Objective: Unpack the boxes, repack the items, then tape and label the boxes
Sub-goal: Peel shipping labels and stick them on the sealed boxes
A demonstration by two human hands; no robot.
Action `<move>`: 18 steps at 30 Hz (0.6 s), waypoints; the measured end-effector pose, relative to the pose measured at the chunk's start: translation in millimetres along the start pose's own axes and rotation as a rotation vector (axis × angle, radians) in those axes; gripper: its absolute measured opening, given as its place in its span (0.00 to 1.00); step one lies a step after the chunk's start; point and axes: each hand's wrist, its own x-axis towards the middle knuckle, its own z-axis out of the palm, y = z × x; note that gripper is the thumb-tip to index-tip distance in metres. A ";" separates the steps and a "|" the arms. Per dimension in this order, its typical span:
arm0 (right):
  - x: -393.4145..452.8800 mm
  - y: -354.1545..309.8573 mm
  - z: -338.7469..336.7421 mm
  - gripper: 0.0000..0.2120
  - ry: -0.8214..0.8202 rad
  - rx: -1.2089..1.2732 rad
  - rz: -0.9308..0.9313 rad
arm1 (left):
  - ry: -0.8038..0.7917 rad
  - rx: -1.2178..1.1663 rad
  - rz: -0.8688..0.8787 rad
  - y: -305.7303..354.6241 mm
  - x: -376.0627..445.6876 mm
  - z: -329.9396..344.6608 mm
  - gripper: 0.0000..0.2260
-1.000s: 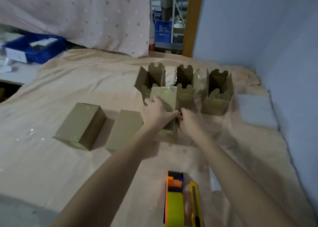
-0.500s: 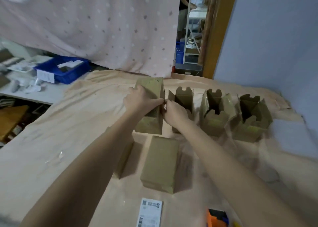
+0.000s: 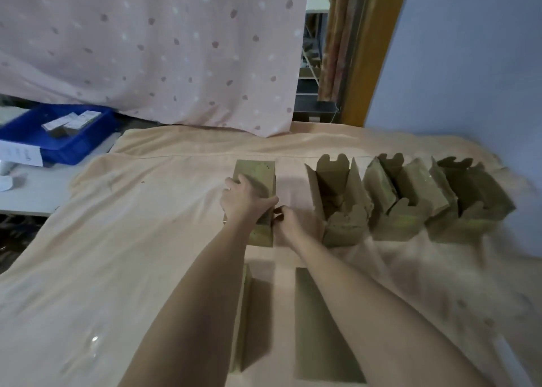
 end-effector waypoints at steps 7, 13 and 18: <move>-33.2 -51.8 -35.7 0.10 0.026 0.057 0.071 | -0.044 0.037 0.059 2.7 43.1 34.8 0.39; -22.0 -46.1 -31.9 0.11 -0.040 0.072 0.023 | -0.097 0.020 -0.019 -1.8 55.8 57.7 0.39; 12.6 2.5 5.7 0.19 -0.015 0.059 0.106 | -0.116 0.024 -0.059 3.0 53.3 62.8 0.40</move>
